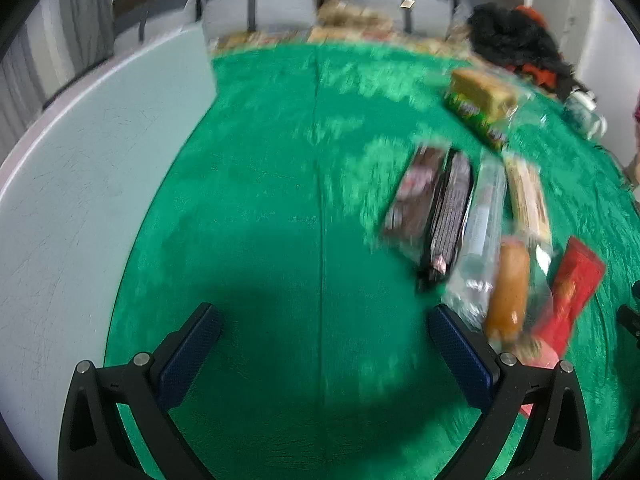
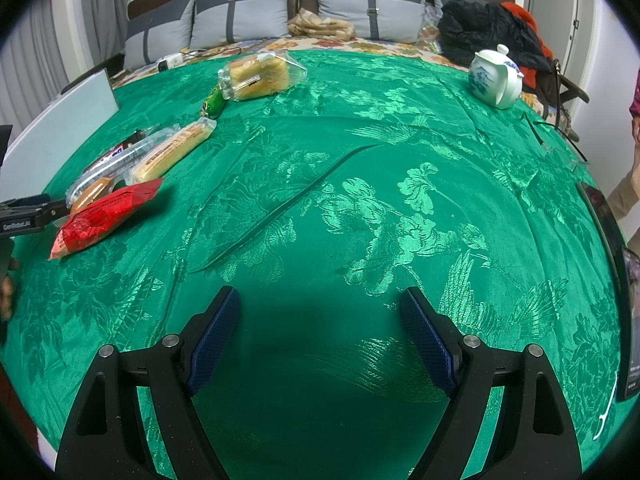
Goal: Organize snacks
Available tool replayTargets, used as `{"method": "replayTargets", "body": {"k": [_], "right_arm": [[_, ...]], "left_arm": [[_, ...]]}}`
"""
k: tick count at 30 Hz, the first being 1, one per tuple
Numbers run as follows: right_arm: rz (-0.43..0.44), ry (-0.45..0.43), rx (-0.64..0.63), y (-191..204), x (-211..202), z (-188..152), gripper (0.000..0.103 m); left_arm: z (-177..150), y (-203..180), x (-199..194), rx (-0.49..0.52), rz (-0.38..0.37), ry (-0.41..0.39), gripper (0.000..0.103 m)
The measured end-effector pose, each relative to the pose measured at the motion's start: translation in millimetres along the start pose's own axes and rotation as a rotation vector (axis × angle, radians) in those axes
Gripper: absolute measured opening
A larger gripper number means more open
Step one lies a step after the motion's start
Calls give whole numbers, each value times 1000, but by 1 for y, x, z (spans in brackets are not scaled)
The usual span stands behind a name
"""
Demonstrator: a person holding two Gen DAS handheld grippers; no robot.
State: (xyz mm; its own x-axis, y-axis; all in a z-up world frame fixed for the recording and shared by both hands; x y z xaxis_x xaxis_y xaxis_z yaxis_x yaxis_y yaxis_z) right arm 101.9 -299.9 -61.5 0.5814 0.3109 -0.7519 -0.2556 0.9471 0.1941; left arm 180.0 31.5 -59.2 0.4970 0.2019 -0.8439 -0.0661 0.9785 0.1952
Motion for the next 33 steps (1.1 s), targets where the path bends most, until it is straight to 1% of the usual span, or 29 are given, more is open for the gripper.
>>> {"method": "replayTargets", "body": {"k": [2, 3, 5, 6, 10, 14, 20, 21, 22, 23, 24, 25, 26, 27, 28, 30, 31, 33], "right_arm": [[0, 0, 0, 0, 0, 0, 86], [0, 0, 0, 0, 0, 0, 86], [-1, 0, 0, 0, 0, 0, 86], [-1, 0, 0, 0, 0, 0, 86], [-2, -1, 0, 0, 0, 0, 86], [0, -1, 0, 0, 0, 0, 86], [-14, 9, 19, -4, 1, 2, 91], [-23, 20, 31, -3, 1, 3, 91], [-36, 78, 80, -1, 1, 6, 91], [-30, 110, 125, 2, 0, 7, 91], [30, 111, 199, 8, -3, 8, 89], [136, 91, 283, 17, -6, 9, 89], [217, 85, 341, 26, -5, 11, 89], [278, 98, 381, 38, 1, 14, 88], [308, 118, 397, 53, 10, 19, 88], [322, 131, 414, 73, 25, 30, 89], [293, 119, 414, 85, 34, 38, 87], [279, 114, 415, 98, 49, 51, 84]], "left_arm": [[-14, -1, -10, -8, 18, 78, 103], [-26, -1, -17, -12, 22, 87, 103], [-43, 0, -27, -14, 22, 58, 103], [-54, -1, -33, -5, 16, 25, 103], [-70, -1, -42, 27, -11, -16, 103], [-77, 1, -45, 36, -25, -59, 103], [-76, 6, -45, 75, -51, -66, 103], [-78, 7, -46, 81, -57, -77, 103], [-80, 8, -47, 84, -62, -86, 103], [-82, 9, -48, 87, -65, -93, 103], [-83, 9, -49, 89, -68, -101, 103], [-84, 10, -49, 90, -69, -104, 103], [-84, 10, -49, 89, -69, -105, 103], [-83, 10, -49, 87, -68, -106, 103], [-84, 10, -49, 86, -67, -109, 103], [-87, 11, -50, 84, -69, -127, 103], [-88, 11, -50, 83, -71, -134, 103], [-90, 12, -51, 81, -73, -148, 103]]}}
Point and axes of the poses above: each gripper's, at about its wrist camera, not at the fingertips, and x roughly the way its jaws point, y to its left, z to its top, the point moved 1 cm from there along x, roughly the way its jaws point, and after that the axes turned 14 degrees about z, right-handed, at the moved point
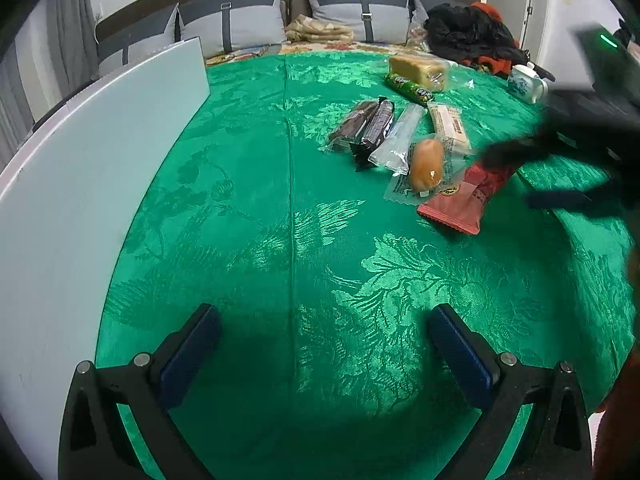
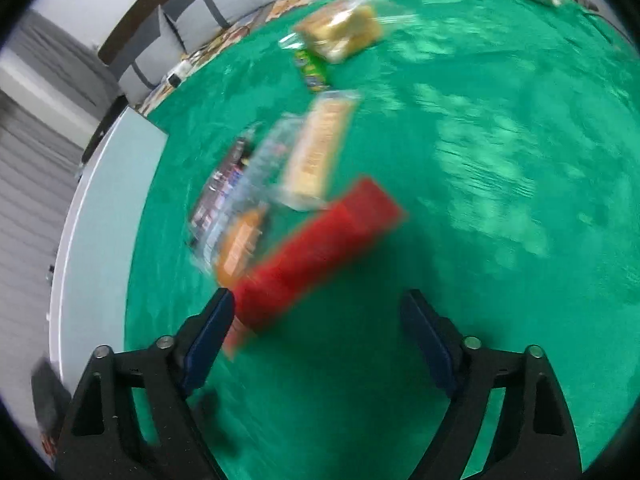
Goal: Organize snacks
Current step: 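Grasp the red snack wrapper with the right tool and lift it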
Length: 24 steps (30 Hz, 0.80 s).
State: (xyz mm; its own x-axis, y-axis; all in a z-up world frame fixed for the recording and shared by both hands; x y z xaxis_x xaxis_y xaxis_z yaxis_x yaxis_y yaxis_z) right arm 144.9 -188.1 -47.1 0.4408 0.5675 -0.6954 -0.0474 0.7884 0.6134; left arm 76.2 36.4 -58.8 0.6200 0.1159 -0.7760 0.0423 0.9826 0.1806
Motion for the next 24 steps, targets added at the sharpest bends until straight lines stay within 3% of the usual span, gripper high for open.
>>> {"method": "replayTargets", "body": {"k": [2, 3, 6, 9, 11, 12, 14, 15, 18, 20, 24], "right_arm": [[-36, 10, -35, 12, 12, 6, 65], [-61, 29, -79, 18, 17, 7, 33], [-41, 110, -169, 28, 19, 7, 19], [-62, 238, -338, 28, 8, 8, 19], [-166, 308, -482, 19, -3, 9, 20], [-216, 316, -519, 11, -9, 12, 25], [-226, 299, -495, -11, -25, 22, 50], [-188, 278, -463, -21, -34, 26, 76], [-113, 177, -415, -40, -61, 21, 77], [-88, 156, -406, -47, -65, 10, 77], [-198, 148, -538, -42, -49, -14, 77]], "left_arm": [[-1, 1, -1, 0, -1, -3, 103], [-1, 1, -1, 2, -2, -4, 103], [-1, 1, -1, 5, -4, -5, 103], [0, 0, 0, 0, -2, -8, 103], [1, 0, 1, -2, 0, -6, 103], [1, -1, 1, -3, 1, -6, 103], [1, -1, 1, -3, 1, -9, 103], [1, -1, 1, -4, 1, -11, 103], [1, -1, 1, -6, 2, -16, 103], [1, -1, 1, -9, 3, -20, 103], [0, -1, 1, -13, 5, -26, 103]]}}
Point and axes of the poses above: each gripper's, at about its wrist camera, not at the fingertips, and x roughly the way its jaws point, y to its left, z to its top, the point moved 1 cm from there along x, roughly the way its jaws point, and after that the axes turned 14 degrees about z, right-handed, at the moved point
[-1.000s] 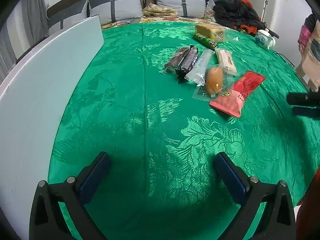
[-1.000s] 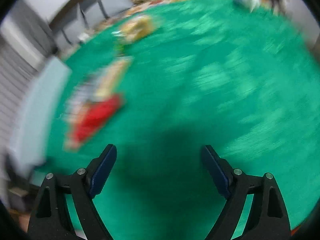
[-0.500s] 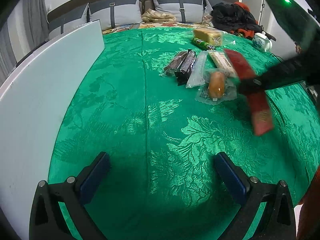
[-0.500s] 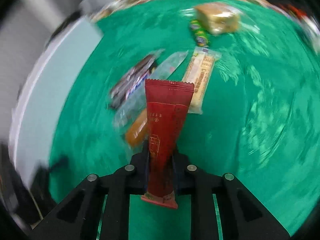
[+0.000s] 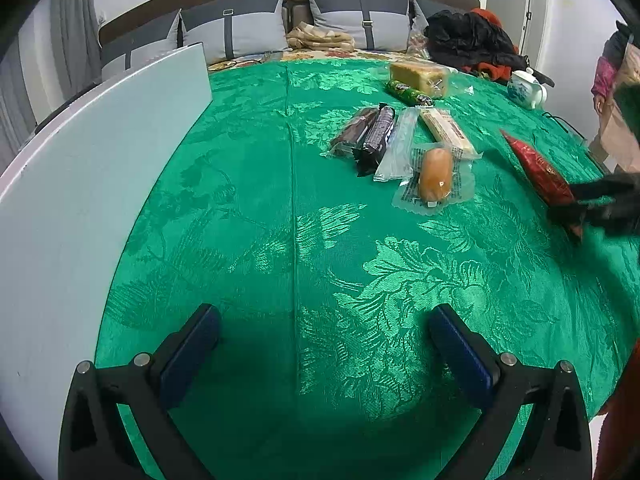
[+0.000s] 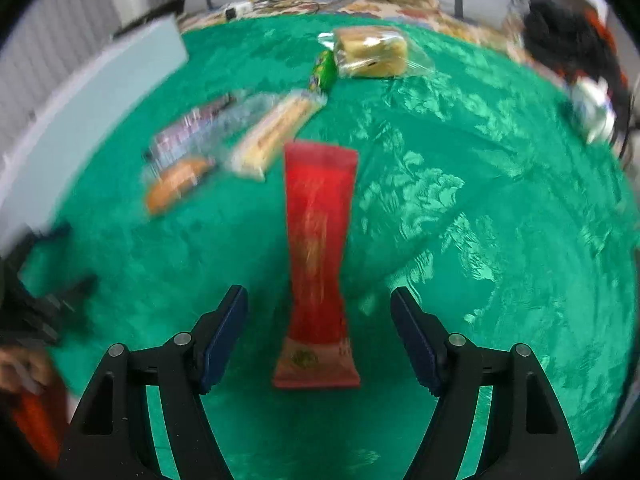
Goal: Organize snacks
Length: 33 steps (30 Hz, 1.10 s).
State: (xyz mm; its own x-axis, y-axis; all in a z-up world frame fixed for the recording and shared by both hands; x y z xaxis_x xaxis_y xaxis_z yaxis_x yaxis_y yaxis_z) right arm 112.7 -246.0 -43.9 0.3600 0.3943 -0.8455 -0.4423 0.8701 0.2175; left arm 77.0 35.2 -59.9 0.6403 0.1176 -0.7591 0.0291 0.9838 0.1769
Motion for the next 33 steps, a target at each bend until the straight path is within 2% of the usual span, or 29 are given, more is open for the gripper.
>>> {"method": "replayTargets", "body": {"k": [1, 2, 3, 7, 33], "right_arm": [[-21, 8, -14, 2, 6, -2, 82], [-24, -44, -22, 1, 6, -4, 84], [-24, -60, -16, -3, 6, -7, 88], [-18, -148, -20, -11, 4, -12, 94], [-15, -155, -13, -9, 4, -15, 94]], "left_arm": [[-1, 0, 0, -1, 1, -2, 103], [-1, 0, 0, -1, 1, -2, 103], [-1, 0, 0, -2, 1, -3, 103], [-1, 0, -1, -3, 1, -5, 103], [-1, 0, -1, -3, 4, -3, 103]]}}
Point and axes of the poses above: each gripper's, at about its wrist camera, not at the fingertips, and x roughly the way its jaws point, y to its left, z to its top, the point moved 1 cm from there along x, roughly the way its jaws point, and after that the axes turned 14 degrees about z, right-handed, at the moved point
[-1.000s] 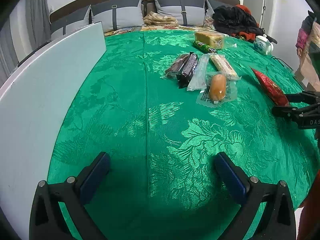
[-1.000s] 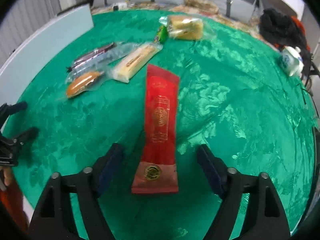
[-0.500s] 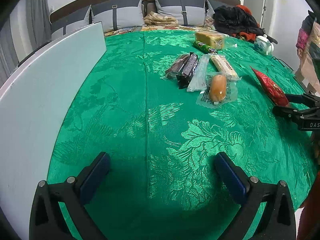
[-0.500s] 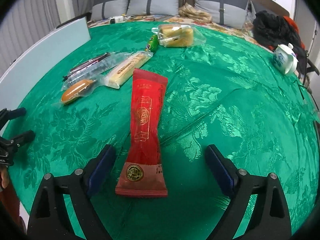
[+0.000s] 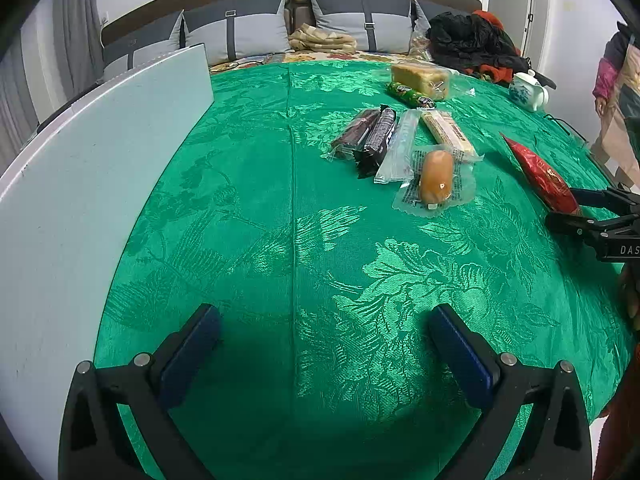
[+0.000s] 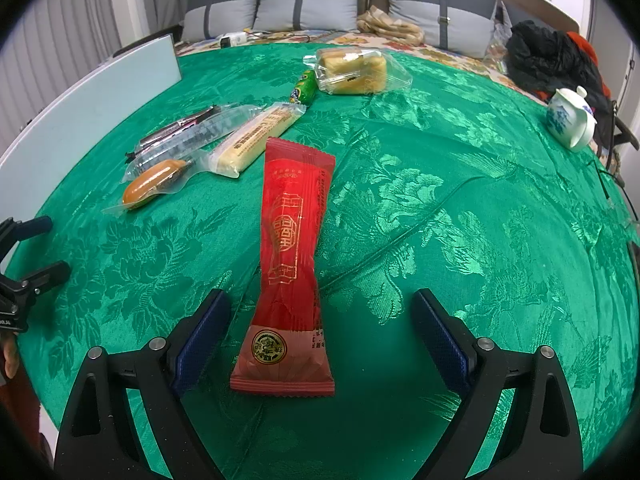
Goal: Organize snacks
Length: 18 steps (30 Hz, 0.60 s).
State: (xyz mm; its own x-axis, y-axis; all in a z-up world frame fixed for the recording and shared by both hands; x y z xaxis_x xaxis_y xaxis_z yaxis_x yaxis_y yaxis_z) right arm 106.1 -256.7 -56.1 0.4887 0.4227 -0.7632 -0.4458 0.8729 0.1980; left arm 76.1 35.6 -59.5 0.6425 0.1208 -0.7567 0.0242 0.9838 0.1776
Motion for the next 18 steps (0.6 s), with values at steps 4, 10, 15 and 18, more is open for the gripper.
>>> {"method": "replayTargets", "body": {"k": [4, 10, 15, 18], "right_arm": [[0, 0, 0, 0, 0, 0, 94], [0, 0, 0, 0, 0, 0, 94], [0, 0, 0, 0, 0, 0, 94], [4, -1, 1, 1, -2, -1, 94]], "left_arm": [[0, 0, 0, 0, 0, 0, 103], [0, 0, 0, 1, 0, 0, 103], [0, 0, 0, 1, -1, 1, 103], [5, 1, 2, 6, -5, 29, 103]]}}
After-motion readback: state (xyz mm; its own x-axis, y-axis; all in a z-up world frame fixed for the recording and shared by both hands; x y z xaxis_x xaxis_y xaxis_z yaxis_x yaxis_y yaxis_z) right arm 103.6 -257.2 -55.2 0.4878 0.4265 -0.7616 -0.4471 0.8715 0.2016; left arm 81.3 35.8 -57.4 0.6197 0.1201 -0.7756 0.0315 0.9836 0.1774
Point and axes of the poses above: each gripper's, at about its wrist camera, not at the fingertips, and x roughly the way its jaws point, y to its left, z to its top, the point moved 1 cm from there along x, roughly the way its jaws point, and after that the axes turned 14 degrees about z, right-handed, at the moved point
